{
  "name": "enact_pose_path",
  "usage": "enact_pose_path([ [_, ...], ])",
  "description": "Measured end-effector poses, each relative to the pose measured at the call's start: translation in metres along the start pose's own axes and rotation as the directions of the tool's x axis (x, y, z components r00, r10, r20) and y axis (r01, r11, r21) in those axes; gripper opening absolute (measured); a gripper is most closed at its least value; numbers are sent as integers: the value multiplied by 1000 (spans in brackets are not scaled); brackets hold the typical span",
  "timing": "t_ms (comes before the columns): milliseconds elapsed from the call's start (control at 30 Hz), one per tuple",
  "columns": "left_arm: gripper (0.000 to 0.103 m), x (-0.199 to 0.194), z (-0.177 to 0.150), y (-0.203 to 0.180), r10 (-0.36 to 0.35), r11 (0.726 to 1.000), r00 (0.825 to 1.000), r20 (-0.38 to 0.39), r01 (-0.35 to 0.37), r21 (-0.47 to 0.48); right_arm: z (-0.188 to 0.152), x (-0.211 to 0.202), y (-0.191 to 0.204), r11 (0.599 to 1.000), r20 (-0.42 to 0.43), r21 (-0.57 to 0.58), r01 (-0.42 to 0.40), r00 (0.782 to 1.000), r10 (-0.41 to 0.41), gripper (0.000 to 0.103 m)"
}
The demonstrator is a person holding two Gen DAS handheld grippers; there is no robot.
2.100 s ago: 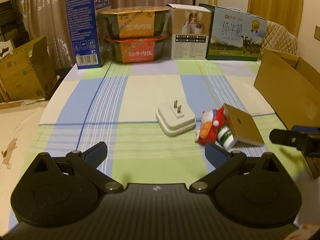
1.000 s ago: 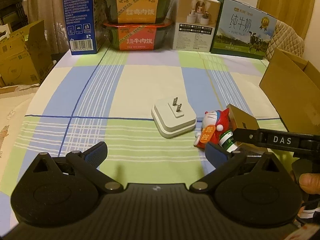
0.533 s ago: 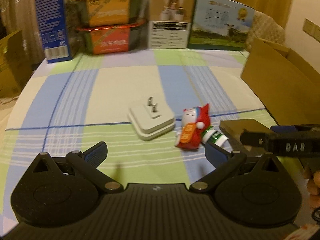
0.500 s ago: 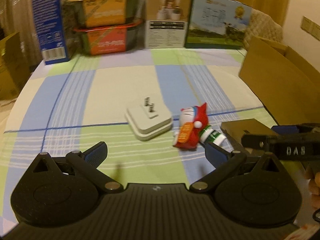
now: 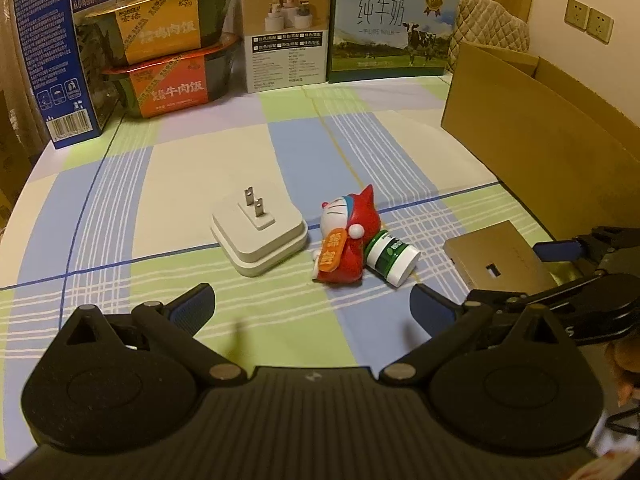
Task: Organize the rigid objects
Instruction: 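Lower the right tool onto the gold TP-LINK panel and close on it, then move the left tool toward the red Doraemon figure while the right tool holds the panel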
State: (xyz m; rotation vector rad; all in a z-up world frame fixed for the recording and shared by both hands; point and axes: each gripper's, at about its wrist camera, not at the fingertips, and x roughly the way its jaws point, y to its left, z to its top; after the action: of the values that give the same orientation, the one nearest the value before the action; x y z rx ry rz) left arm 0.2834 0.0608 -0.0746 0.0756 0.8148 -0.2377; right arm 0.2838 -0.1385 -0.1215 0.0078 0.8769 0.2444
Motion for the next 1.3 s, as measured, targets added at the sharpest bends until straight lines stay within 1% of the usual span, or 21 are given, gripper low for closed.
enact_pose_path([
  [100,101,1,1,0,-26,1000,1000,2,26,-3,1,2,1,1000,8,-20,2,1000,-1,93],
  [133,95,2,2,0,-32,999,999,0,32,-10,1,3,1,1000,10,-26,2,1000,-2,89],
  [167,87,3,3,1,-39,999,999,-5,39,-20,2,3,2,999,17,-34,1,1000,0,87],
  [233,80,4,4,0,-60,998,998,-9,60,-34,4,4,3,999,7,-41,-10,1000,10,86],
  [267,73,4,5,-1,-78,996,997,-9,78,-33,5,3,3,999,3,-37,-13,1000,13,86],
  [333,69,6,7,-7,-116,993,993,-7,116,-17,4,3,3,999,1,-36,-15,1000,15,86],
  [433,69,11,9,-15,-169,985,986,-7,169,22,4,2,2,999,-1,-35,-17,1000,17,86],
  [467,69,14,10,-16,-186,982,982,-7,186,21,4,2,2,999,-2,-36,-16,1000,16,86],
  [633,68,26,17,-8,-257,965,966,1,257,-53,4,2,-1,999,-2,-31,-10,1000,10,86],
  [700,68,26,19,-12,-230,973,973,-15,230,-28,3,2,-2,1000,-2,-28,-9,1000,9,86],
  [733,68,23,20,-17,-218,976,976,-20,218,6,3,2,-2,1000,-1,-27,-9,1000,9,86],
  [800,69,17,21,-23,-223,974,975,-8,223,45,3,2,-2,1000,-1,-27,-9,1000,9,86],
  [933,67,17,22,-23,-290,957,957,0,289,23,4,2,-1,1000,-1,-21,-3,1000,3,86],
  [1033,67,25,20,-22,-321,947,947,-14,321,-7,3,2,-2,1000,-1,-23,-5,1000,5,86],
  [1167,67,30,21,-22,-304,952,952,-14,304,-19,3,2,-2,1000,2,-19,-3,1000,3,86],
  [1300,68,32,27,-29,-291,957,957,8,291,7,1,-1,-4,1000,6,2,3,1000,-3,86],
])
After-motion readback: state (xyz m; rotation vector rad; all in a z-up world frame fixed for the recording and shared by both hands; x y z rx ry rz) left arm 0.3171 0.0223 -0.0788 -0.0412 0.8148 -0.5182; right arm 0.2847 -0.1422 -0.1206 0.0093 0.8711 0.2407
